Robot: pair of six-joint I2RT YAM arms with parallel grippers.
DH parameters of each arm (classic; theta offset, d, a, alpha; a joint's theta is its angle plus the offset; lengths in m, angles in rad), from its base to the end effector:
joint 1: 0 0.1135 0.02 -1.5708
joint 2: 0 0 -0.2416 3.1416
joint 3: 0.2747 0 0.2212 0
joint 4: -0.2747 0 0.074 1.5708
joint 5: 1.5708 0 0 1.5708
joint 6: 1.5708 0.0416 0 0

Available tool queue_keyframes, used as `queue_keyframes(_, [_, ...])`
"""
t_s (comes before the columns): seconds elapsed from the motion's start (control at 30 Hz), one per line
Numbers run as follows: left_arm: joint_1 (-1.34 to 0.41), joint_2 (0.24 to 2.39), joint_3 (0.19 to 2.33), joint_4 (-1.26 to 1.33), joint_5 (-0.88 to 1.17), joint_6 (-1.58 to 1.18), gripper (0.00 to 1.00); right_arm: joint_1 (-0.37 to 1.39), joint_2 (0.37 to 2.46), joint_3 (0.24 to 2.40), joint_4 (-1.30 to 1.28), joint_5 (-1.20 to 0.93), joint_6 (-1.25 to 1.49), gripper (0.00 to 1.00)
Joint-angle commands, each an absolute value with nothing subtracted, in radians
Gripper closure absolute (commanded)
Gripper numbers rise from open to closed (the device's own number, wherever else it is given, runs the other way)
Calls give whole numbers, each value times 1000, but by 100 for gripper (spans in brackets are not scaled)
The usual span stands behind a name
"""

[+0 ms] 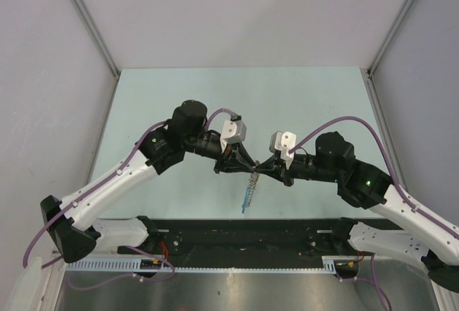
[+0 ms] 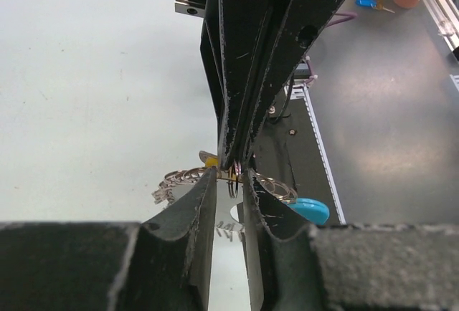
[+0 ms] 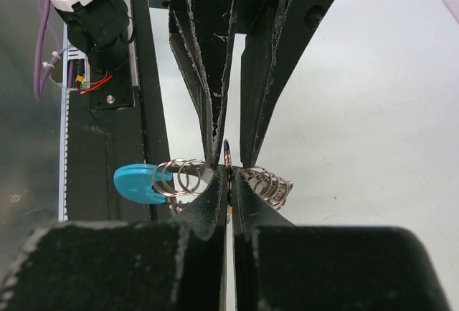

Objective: Remove the keys from the keyring

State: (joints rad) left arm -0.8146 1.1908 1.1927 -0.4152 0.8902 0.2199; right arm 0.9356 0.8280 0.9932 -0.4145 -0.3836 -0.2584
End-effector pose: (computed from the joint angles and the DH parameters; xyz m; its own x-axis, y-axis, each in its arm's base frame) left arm 0.1377 -0.1931 0.3580 -0.0626 0.2664 -0.9618 0.9835 -0.1477 -0.1049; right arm 0.0859 0.1427 0.3579 0.1042 -0.2580 -0.9605 -0.9671 0.1990 -0.1584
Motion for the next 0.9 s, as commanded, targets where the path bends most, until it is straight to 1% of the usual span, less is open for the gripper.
queue_keyframes(0.0, [-828, 1200, 1261, -452, 874, 264, 75, 934, 825, 1049, -367, -406, -241, 100])
queue_keyframes(0.2, [-833, 1193, 1272, -477, 865, 285, 76, 934, 833, 1048, -373, -410, -241, 100])
queue_keyframes(0.27, [-834, 1193, 1272, -485, 868, 290, 79, 934, 834, 1048, -368, -411, -241, 100])
queue_keyframes(0.3, [-834, 1196, 1270, -488, 870, 298, 83, 934, 836, 1048, -367, -414, -239, 100])
queue_keyframes(0.33, [-836, 1197, 1273, -494, 874, 302, 92, 934, 836, 1048, -364, -414, -239, 100])
queue_keyframes(0.4, [-838, 1201, 1270, -500, 874, 308, 99, 933, 836, 1048, -362, -413, -238, 100])
queue_keyframes(0.5, [-838, 1201, 1259, -479, 856, 293, 100, 933, 838, 1048, -351, -393, -221, 100])
queue_keyframes(0.53, [-838, 1189, 1252, -465, 845, 287, 100, 933, 835, 1048, -348, -387, -218, 96])
queue_keyframes(0.57, [-838, 1178, 1240, -436, 839, 275, 100, 933, 833, 1048, -351, -377, -216, 86])
queue_keyframes(0.63, [-838, 1142, 1195, -331, 825, 221, 100, 931, 830, 1048, -363, -373, -216, 78])
queue_keyframes(0.67, [-838, 1131, 1177, -289, 836, 198, 100, 931, 830, 1049, -373, -374, -216, 72])
queue_keyframes(0.7, [-836, 1121, 1142, -247, 847, 146, 99, 931, 830, 1046, -379, -376, -216, 70])
queue_keyframes(0.77, [-838, 1100, 1111, -141, 867, 98, 100, 930, 828, 1043, -397, -374, -213, 68])
queue_keyframes(0.83, [-836, 1089, 1065, -74, 862, 37, 100, 930, 818, 1034, -402, -370, -207, 69])
queue_keyframes(0.87, [-836, 1074, 1048, -5, 847, 19, 100, 928, 812, 1031, -399, -370, -204, 72])
